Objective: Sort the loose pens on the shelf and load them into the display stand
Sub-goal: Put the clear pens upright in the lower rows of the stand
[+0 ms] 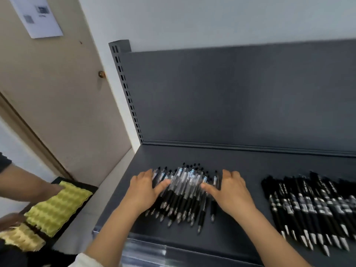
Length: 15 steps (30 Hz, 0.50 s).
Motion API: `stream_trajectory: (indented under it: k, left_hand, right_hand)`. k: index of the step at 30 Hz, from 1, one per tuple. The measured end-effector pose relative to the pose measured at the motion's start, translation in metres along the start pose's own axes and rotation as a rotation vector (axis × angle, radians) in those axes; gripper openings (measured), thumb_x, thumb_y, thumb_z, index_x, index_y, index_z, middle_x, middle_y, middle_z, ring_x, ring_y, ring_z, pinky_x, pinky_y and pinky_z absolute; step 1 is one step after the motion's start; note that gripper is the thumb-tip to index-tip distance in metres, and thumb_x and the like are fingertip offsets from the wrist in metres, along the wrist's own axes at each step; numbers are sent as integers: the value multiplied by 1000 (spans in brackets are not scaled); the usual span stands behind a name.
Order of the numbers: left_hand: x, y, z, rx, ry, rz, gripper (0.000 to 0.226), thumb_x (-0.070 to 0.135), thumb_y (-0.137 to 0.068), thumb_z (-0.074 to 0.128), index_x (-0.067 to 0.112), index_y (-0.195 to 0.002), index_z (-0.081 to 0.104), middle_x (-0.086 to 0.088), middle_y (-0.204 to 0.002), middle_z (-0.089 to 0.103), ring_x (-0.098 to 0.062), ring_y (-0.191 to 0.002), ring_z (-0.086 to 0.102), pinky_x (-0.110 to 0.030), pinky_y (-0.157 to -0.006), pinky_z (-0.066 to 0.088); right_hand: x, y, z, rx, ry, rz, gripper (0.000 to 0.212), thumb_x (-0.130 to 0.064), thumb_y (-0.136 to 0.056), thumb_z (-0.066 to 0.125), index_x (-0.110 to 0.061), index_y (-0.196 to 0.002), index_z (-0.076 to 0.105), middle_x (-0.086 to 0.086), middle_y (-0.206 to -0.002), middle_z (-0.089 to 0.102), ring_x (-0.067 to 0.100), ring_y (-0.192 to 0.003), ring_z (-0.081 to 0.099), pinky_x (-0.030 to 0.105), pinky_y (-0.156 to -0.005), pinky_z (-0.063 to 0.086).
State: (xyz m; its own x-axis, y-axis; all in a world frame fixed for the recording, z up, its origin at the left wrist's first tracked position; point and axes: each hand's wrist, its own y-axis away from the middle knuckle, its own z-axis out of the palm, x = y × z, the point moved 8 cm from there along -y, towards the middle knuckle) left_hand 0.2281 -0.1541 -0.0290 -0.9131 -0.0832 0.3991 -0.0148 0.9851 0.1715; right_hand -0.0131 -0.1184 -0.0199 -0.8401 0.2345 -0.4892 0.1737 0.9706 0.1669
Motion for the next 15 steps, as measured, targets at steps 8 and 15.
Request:
stream_trajectory:
  k: [8, 15]
  left_hand:
    - [12, -5, 14, -213, 26, 95, 100, 71, -72, 58, 12, -146, 26, -10, -147, 32, -28, -133, 35, -38, -108, 36]
    - [15, -12, 21, -328, 175, 148, 75, 71, -66, 64, 21, -120, 55, 2, -120, 60, -15, -103, 58, -30, -91, 48]
  right_hand:
    - [-6, 22, 16, -2, 48, 206, 93, -82, -70, 41, -10, -129, 42, 7, -132, 39, 25, -121, 44, 38, -86, 46]
    - [-25, 13, 26, -57, -44, 260, 99, -78, -71, 52, -9, -139, 31, 9, -142, 35, 27, -123, 46, 38, -92, 46]
